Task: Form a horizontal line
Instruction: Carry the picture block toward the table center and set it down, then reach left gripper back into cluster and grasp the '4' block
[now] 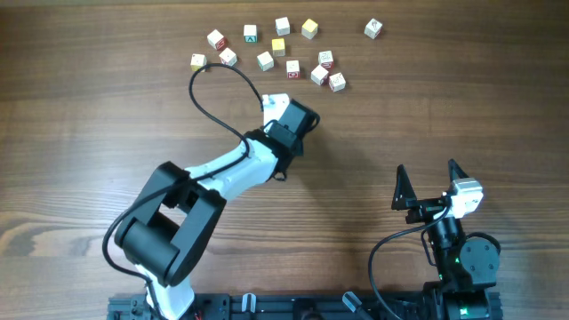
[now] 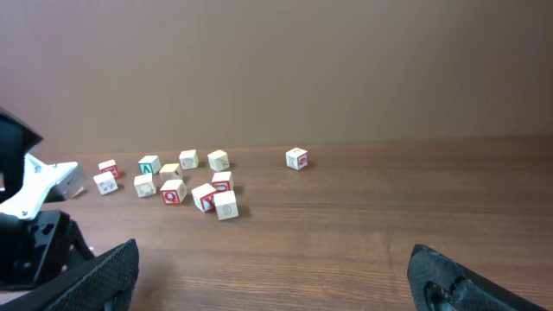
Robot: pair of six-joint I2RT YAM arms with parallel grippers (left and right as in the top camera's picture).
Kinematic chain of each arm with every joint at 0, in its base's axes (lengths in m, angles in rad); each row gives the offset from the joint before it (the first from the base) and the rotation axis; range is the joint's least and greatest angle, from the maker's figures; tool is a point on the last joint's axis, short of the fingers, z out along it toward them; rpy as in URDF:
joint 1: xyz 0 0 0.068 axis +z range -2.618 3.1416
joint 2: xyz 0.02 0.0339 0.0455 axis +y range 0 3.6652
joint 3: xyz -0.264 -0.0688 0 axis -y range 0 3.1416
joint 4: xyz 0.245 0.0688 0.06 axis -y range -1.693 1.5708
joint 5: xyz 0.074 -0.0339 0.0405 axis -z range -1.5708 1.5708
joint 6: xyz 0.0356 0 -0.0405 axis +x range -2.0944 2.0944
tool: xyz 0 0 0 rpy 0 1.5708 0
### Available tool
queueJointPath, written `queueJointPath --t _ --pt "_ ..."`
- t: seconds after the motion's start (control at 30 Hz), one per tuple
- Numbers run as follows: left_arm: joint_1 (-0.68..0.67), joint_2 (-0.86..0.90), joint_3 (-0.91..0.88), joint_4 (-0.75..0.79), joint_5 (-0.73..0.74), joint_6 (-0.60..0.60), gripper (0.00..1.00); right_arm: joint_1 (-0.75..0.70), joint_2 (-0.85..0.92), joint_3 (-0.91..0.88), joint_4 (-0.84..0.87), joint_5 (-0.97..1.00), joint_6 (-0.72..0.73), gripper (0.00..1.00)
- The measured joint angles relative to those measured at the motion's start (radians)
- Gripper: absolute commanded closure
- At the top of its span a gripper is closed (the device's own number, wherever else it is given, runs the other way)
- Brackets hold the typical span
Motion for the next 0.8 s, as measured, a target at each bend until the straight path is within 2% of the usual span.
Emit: queueJointPath --t 0.2,0.27,0.3,0.33,0.4,0.5,0.57,0.63,0.8 --pt "0.013 0.053 0.001 0.058 -0.006 0.0 0.65 0.0 0.0 0.0 0.0 0.0 0.0 0.0" --pt "0.013 0.054 0.002 0.061 0.002 0.0 0.55 0.0 0.0 0.0 0.0 0.0 0.0 0.0" --pt "0.014 0.056 0.002 0.061 0.012 0.0 0.47 0.0 0.0 0.0 0.0 0.0 0.0 0.0" --pt "0.014 0.059 0.003 0.062 0.016 0.003 0.34 0.0 0.0 0.0 0.0 0.0 0.0 0.0" --pt "0.014 0.059 0.006 0.065 0.03 0.006 0.19 0.0 0.0 0.0 0.0 0.0 0.0 0.0" --pt "0.013 0.059 0.012 0.064 0.044 0.031 0.06 0.0 0.0 0.0 0.0 0.0 0.0 0.0" --pt "0.013 0.058 0.013 0.063 0.05 0.048 0.05 0.0 0.0 0.0 0.0 0.0 0.0 0.0" --pt "0.013 0.053 0.014 0.057 0.061 0.076 0.0 0.0 0.0 0.0 0.0 0.0 0.0 0.0" --pt "0.018 0.014 0.032 0.051 0.085 0.16 0.0 0.0 0.0 0.0 0.0 0.0 0.0 0.0"
